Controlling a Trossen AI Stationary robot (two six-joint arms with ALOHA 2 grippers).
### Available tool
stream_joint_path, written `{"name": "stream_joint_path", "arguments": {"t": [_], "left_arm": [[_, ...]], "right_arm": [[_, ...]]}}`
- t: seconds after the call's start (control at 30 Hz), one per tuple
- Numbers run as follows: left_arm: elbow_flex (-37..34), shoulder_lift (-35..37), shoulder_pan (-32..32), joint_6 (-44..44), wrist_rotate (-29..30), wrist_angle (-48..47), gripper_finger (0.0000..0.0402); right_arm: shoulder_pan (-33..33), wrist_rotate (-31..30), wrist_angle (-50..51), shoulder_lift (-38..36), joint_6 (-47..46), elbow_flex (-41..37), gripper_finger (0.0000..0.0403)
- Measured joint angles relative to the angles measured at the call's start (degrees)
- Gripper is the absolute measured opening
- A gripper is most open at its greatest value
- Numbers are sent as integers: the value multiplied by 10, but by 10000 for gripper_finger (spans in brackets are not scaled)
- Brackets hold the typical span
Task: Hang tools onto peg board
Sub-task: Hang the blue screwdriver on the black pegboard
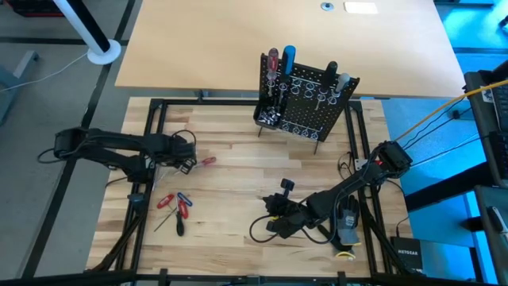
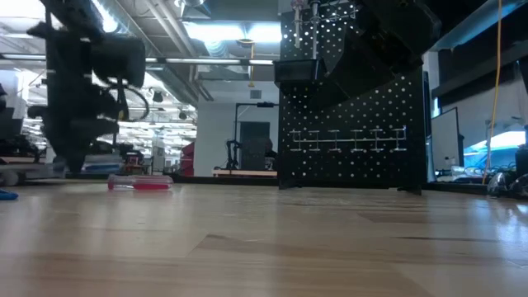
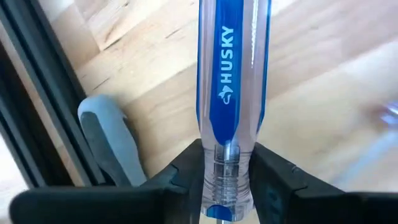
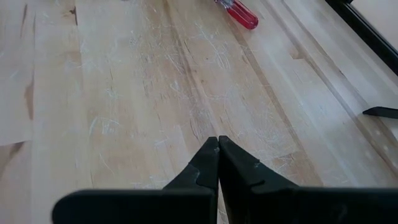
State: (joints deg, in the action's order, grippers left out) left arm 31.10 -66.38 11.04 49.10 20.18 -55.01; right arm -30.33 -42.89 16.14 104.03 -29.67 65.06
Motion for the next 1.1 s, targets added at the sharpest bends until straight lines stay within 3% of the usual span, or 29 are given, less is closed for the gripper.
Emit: {"name": "stream_joint_path", "arguments": {"t": [0.23,0.37,0.6,0.87,1.1], "left_arm": [[66,69,-34,-22,14,13,84],[99,112,-55,-78,22,74,89],[104,151,-123,-203,-10,298,84],[104,110,-193,-430,-34,565,86],[104,37,-182,-571,-190,842,85]], "right_arm": [[2,4,-1,0,-18,0,10],[5,20,-1,0,-18,0,10],[5,20,0,9,-44,0,30],[16,18,2,-8,-17,12,151],[-3,-123,-10,-133,73,27,202]]}}
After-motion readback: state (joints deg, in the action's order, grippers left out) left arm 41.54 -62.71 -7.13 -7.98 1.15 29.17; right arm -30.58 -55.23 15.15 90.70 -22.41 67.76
